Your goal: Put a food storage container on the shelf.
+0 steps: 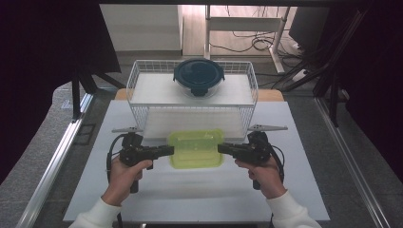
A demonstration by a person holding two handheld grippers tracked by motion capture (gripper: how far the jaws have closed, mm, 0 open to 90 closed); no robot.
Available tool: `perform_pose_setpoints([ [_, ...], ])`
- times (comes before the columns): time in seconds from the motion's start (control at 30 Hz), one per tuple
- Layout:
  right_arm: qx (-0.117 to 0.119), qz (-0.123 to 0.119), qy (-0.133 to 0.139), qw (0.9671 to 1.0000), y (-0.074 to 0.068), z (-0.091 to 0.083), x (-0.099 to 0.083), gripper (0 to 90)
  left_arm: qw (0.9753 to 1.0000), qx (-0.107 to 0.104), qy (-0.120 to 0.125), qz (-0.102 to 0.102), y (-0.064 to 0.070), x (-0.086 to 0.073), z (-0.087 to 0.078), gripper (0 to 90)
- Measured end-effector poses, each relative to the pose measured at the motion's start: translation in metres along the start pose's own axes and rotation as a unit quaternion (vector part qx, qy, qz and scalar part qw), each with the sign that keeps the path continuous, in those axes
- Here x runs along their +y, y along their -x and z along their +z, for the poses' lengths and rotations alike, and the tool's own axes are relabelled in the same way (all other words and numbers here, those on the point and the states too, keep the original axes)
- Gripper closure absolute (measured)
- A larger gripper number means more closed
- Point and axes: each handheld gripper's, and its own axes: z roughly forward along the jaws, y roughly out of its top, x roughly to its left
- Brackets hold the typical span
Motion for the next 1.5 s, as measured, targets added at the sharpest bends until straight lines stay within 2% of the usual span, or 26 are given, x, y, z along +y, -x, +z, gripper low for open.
perform_pose_setpoints([
  [0.27, -0.005, -0.020, 0.022, 0.9995, -0.009, -0.010, 0.025, 79.3, 0.9997, 0.001, 0.014, 0.021, 0.013, 0.032, -0.009, 80.5],
  [0.47, -0.002, -0.032, 0.035, 0.9989, -0.017, -0.014, 0.038, 79.2, 0.9992, -0.003, 0.021, 0.033, 0.018, 0.044, -0.021, 80.5],
  [0.63, 0.001, -0.043, 0.039, 0.9983, -0.026, -0.016, 0.049, 79.2, 0.9990, -0.005, 0.027, 0.035, 0.020, 0.051, -0.029, 80.5],
  [0.97, 0.001, -0.052, 0.046, 0.9976, -0.036, -0.021, 0.078, 79.1, 0.9982, -0.005, 0.033, 0.050, 0.027, 0.081, -0.040, 80.5],
  [1.23, -0.009, -0.058, 0.054, 0.9968, -0.038, -0.028, 0.104, 79.3, 0.9969, 0.008, 0.036, 0.069, 0.038, 0.109, -0.043, 80.6],
  [1.37, -0.012, -0.063, 0.061, 0.9960, -0.039, -0.033, 0.118, 79.4, 0.9960, 0.011, 0.040, 0.079, 0.044, 0.127, -0.045, 80.6],
  [1.4, -0.012, -0.064, 0.068, 0.9956, -0.039, -0.036, 0.128, 79.3, 0.9957, 0.010, 0.039, 0.083, 0.045, 0.133, -0.045, 80.6],
  [1.5, -0.011, -0.065, 0.069, 0.9954, -0.038, -0.038, 0.136, 79.3, 0.9955, 0.010, 0.036, 0.087, 0.047, 0.147, -0.045, 80.6],
])
